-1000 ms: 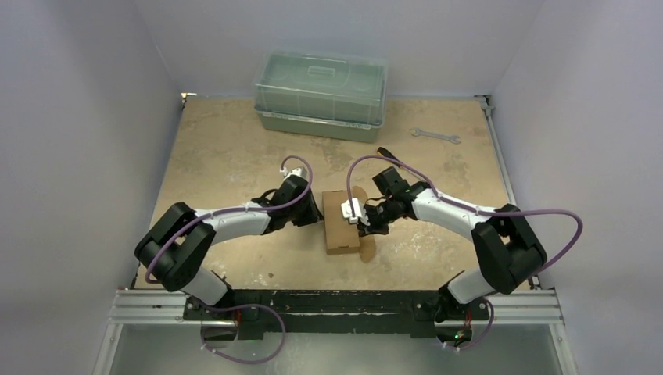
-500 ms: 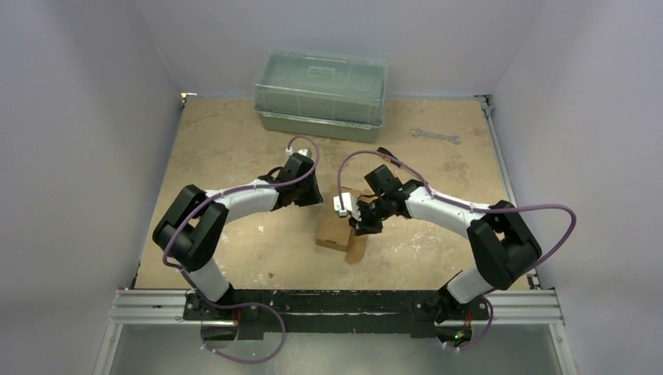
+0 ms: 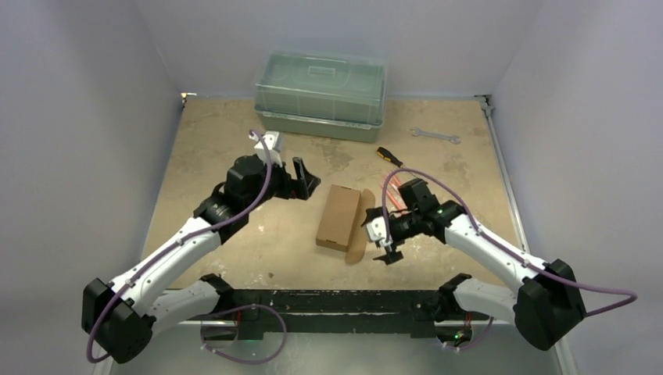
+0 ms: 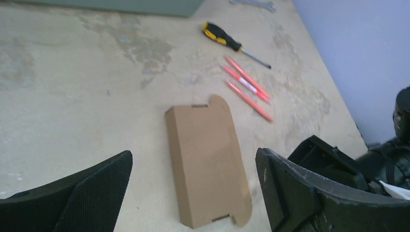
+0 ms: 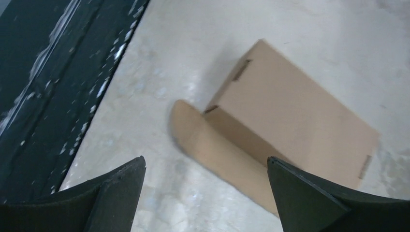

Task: Fold the paper box

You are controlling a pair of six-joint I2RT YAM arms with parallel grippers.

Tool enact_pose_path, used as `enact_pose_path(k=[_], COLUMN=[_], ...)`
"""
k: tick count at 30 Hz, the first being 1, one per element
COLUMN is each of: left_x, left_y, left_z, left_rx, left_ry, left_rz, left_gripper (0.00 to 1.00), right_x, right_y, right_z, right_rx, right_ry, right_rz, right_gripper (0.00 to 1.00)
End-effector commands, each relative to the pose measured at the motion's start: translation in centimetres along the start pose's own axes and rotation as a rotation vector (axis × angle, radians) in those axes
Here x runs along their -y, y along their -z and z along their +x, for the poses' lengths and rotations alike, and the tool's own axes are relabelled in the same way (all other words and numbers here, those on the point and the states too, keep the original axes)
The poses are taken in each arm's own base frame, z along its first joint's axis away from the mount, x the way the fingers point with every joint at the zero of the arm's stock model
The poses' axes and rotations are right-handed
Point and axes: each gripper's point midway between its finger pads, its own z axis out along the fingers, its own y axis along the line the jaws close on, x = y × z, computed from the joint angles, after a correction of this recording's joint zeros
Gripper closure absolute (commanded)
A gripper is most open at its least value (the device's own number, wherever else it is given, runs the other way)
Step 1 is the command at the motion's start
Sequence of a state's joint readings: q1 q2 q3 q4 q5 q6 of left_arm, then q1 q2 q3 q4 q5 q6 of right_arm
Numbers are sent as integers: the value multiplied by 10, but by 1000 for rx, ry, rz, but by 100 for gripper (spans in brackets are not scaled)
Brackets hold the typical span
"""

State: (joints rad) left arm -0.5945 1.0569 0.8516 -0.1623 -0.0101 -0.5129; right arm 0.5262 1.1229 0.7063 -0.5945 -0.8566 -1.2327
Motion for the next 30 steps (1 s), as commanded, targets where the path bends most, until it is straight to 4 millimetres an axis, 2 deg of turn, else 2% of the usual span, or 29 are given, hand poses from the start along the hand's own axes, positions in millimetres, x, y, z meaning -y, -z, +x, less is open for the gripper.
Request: enact_pose_path(k=[1, 3, 6, 10, 16, 21, 27, 30], left_x=[10, 9, 0, -11, -10, -14, -16, -22], left_y=[-2, -6, -15, -26, -32, -30, -20, -16], left_z=[60, 78, 109, 136, 144, 146, 146, 148], left_rx=[-134, -146, -161, -183, -166, -137, -78, -50], left_ry=[50, 145, 275, 299, 257, 230, 233, 248], left_rz=[163, 178, 176, 135, 117, 91, 95, 75], left_gripper=[5, 12, 19, 25, 30, 30, 32, 33], right_x=[-30, -40, -37, -41, -40, -39, -37, -39], right_y=[-11, -14, -30, -54, -73, -86, -91, -92], right_z=[13, 16, 12, 13, 18, 21, 27, 32], right_rx=[-64, -74, -99, -157, -221, -263, -305, -326], right_ry=[153, 143, 201, 217, 245, 283, 302, 299], right_rz=[-44, -80, -85, -111, -76, -54, -21, -26], right_gripper=[1, 1, 7, 25, 43, 49, 55, 64])
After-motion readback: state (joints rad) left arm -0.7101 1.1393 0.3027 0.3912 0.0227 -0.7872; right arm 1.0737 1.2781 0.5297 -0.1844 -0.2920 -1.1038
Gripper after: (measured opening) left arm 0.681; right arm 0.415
